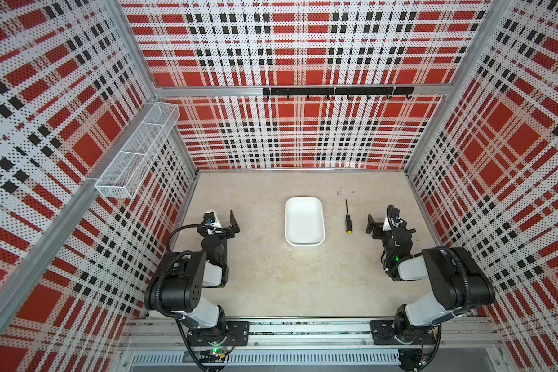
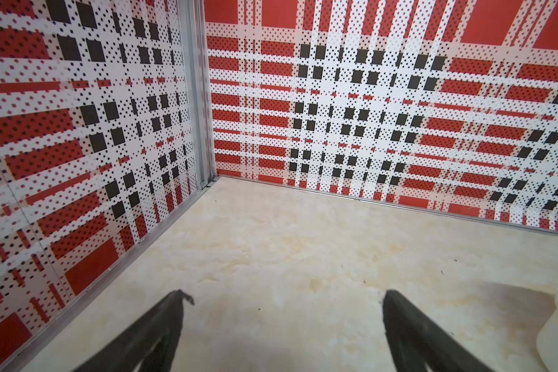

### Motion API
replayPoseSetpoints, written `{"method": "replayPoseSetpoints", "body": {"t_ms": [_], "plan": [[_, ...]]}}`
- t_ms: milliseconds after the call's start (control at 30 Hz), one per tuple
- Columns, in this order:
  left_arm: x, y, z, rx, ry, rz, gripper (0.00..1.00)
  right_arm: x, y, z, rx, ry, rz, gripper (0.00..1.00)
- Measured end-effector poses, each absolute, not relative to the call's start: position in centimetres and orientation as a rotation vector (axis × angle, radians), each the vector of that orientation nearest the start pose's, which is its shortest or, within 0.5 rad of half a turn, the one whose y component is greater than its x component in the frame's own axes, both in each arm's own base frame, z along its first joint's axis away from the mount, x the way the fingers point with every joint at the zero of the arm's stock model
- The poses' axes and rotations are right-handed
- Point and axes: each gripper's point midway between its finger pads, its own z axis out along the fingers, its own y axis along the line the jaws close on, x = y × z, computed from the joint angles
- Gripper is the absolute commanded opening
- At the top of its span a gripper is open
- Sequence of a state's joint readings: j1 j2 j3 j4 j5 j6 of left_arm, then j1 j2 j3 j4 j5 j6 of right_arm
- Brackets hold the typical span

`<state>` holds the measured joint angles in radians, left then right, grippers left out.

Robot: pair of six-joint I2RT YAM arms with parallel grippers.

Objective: Put the screwdriver in the bin
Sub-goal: Pick up the screwdriver from the middle-right of the table.

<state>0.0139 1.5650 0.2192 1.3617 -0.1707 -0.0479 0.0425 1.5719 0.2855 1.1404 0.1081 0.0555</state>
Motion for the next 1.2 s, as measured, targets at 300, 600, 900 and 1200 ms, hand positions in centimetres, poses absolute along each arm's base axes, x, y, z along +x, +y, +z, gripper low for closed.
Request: {"method": "replayPoseSetpoints", "body": {"t_ms": [300,600,900,1200], "plan": [[37.5,3.4,15.6,-0.183,1.545,0.106,0.98,38.9,-0.2,12.4,0.091,1.713,-0.02,1.0],[37.5,3.3,15.6,-0.173,1.547,0.103,0.98,38.9,-0.2,12.4,0.091,1.713,-0.02,1.0],[40.0,0.7,19.3,-0.063,1.567,0.062,0.98,39.0,-1.0,12.3,0.142,1.745,-0.054,1.0],[43.6,-3.5,23.1,-0.074,1.555,-0.304,0.98,45.6,0.9,20.6,0.12,1.84,0.06,1.0]]}}
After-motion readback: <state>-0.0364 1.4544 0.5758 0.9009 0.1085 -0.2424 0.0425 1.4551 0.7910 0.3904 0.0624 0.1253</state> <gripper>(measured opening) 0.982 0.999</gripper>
